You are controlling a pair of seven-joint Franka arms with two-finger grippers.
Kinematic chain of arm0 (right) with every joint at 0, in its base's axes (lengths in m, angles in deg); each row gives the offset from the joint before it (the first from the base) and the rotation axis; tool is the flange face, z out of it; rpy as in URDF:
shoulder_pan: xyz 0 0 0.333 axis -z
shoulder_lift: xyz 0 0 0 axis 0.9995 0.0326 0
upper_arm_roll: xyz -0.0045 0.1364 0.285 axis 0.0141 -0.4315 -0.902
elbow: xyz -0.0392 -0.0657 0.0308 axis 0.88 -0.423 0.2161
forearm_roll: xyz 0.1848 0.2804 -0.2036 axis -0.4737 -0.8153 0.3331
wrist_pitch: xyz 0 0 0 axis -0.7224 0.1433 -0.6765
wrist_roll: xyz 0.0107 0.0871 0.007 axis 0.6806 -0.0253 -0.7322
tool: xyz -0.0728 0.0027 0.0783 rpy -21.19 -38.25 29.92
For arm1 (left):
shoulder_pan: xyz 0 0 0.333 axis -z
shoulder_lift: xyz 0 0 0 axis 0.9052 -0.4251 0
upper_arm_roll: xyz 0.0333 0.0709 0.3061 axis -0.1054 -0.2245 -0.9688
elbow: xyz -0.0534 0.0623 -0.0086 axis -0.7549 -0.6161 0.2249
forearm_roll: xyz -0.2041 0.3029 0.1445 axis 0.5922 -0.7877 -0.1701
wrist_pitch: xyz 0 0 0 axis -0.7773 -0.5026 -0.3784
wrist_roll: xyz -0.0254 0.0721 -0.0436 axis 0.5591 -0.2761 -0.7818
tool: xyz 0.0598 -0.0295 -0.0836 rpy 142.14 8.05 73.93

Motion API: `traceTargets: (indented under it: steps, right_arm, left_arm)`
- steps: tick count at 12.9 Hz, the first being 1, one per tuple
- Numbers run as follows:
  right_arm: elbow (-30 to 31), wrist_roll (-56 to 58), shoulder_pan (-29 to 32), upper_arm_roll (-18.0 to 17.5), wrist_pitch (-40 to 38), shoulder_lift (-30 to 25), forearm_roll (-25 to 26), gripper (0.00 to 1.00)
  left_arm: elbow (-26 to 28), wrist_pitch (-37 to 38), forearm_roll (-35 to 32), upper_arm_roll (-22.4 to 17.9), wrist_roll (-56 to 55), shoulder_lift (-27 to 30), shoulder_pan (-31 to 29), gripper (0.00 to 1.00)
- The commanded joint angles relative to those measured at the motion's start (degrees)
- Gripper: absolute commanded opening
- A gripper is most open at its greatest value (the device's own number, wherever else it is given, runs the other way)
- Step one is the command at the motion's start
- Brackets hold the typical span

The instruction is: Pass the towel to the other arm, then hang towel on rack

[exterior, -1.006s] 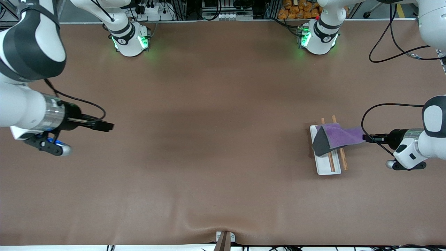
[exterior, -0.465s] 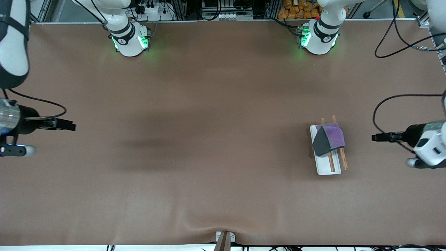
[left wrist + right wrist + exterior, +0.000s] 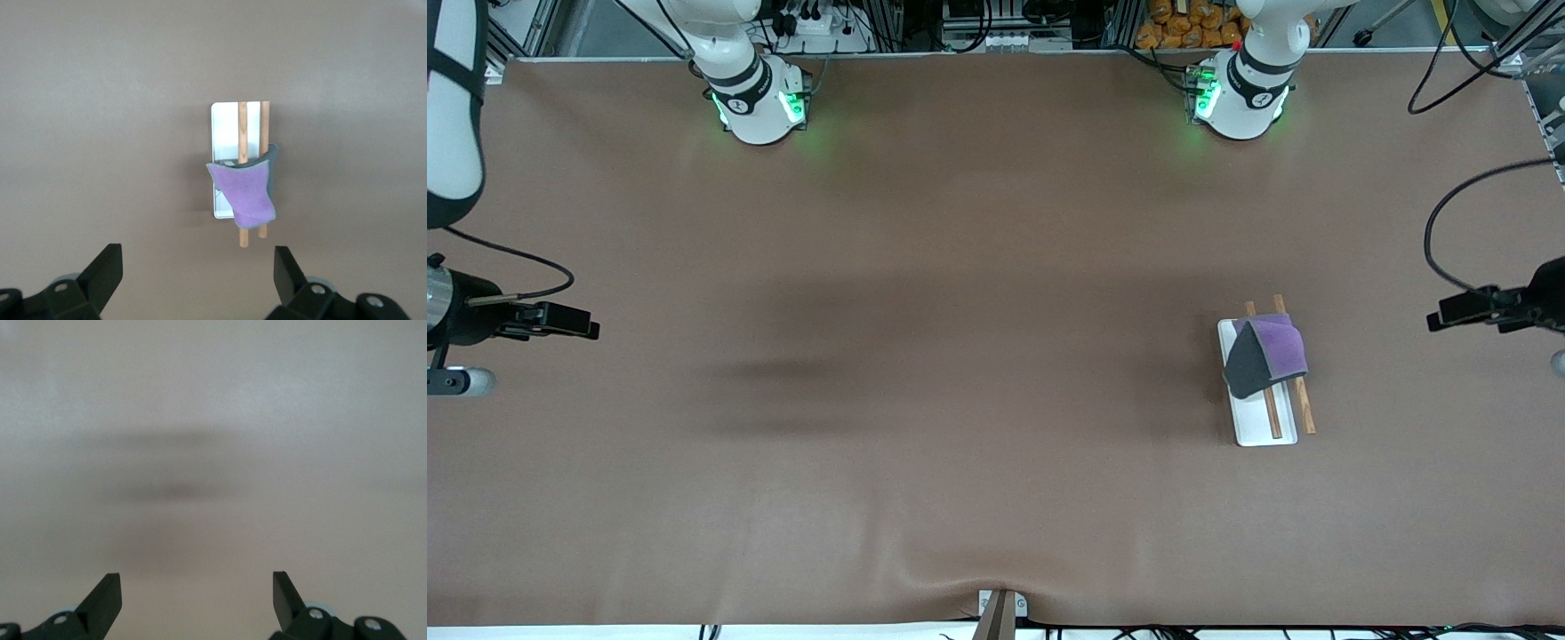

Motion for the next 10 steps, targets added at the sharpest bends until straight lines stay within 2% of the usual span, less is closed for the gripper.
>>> traceTargets:
  steps: [1,3,5,7,10]
  right_arm:
    - [15.8,0.8,0.5,-0.8,6.5,-11.1,1.0,1.0]
    - [21.5,0.7,0.5,-0.8,9.9,-14.7,1.0,1.0]
    - [24.9,0.2,0.1,-0.8,10.9,-17.4,0.9,1.0]
    - [27.4,0.2,0.1,-0.9,11.4,-19.5,0.9,1.0]
    - [27.5,0.0,-0.5,-1.3,10.9,-19.6,0.9,1.0]
  left_arm:
    - [1.9,1.7,-1.4,1.4,-2.2,4.2,0.3,1.0]
    - [2.1,2.3,-1.3,3.2,-6.2,5.7,0.3,1.0]
    - [2.6,2.4,-1.3,5.5,-12.1,5.9,0.2,1.0]
    - [2.9,2.4,-1.4,7.9,-13.1,6.1,-0.3,1.0]
    - [7.3,2.0,-1.7,6.6,-13.4,11.2,2.5,1.0]
